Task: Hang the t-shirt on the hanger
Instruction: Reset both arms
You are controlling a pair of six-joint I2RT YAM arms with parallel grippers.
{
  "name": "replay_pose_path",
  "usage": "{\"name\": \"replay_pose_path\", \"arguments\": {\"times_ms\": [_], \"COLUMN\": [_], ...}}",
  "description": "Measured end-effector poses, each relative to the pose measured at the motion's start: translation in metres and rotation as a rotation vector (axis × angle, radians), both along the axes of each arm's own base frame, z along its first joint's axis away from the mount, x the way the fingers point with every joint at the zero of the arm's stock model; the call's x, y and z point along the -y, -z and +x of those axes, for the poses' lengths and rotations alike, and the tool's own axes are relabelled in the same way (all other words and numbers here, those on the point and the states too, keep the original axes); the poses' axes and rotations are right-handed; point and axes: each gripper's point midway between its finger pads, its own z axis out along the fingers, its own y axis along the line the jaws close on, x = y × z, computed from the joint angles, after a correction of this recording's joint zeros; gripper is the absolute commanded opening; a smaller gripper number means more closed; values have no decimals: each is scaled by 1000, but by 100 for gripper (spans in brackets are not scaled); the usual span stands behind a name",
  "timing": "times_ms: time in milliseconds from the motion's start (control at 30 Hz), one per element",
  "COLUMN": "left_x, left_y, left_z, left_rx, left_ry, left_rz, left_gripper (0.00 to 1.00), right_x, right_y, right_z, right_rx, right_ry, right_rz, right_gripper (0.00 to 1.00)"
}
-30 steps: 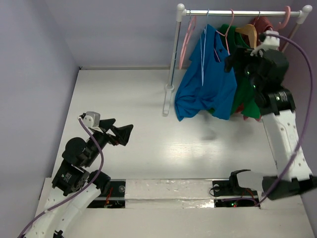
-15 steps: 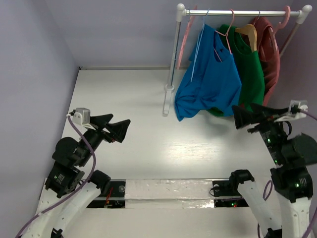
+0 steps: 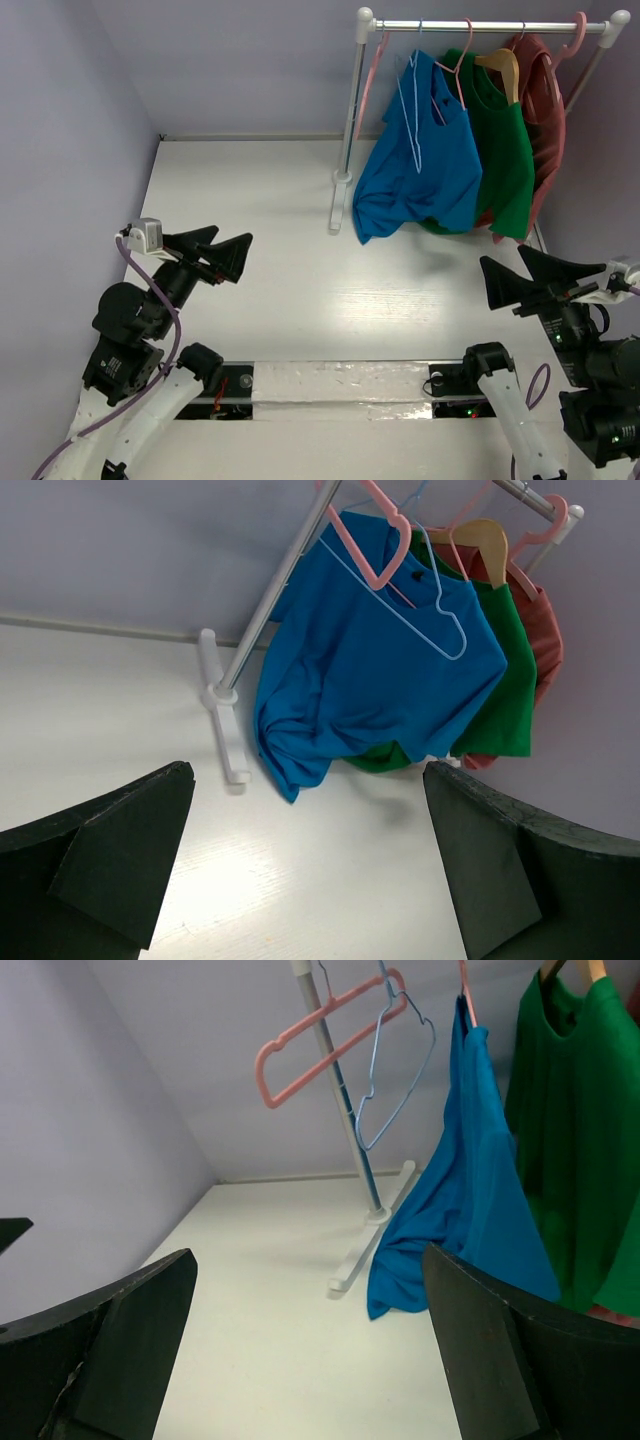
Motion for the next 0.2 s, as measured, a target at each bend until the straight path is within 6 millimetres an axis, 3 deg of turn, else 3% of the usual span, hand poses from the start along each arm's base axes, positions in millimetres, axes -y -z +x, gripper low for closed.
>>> {"name": "replay_pose_path", "arguments": {"times_ms": [200], "left_x": [-1], "left_y": [0], "left_z": [1], "left_rx": [-3], "left_ry": [-9], "left_rz": [-6], "left_gripper": [99], "right_x": [2], "right_y": [5], "right_z": [1], "right_rx": [-12], "right_ry": [15], "right_rz": [-19], "right_gripper": [100]}}
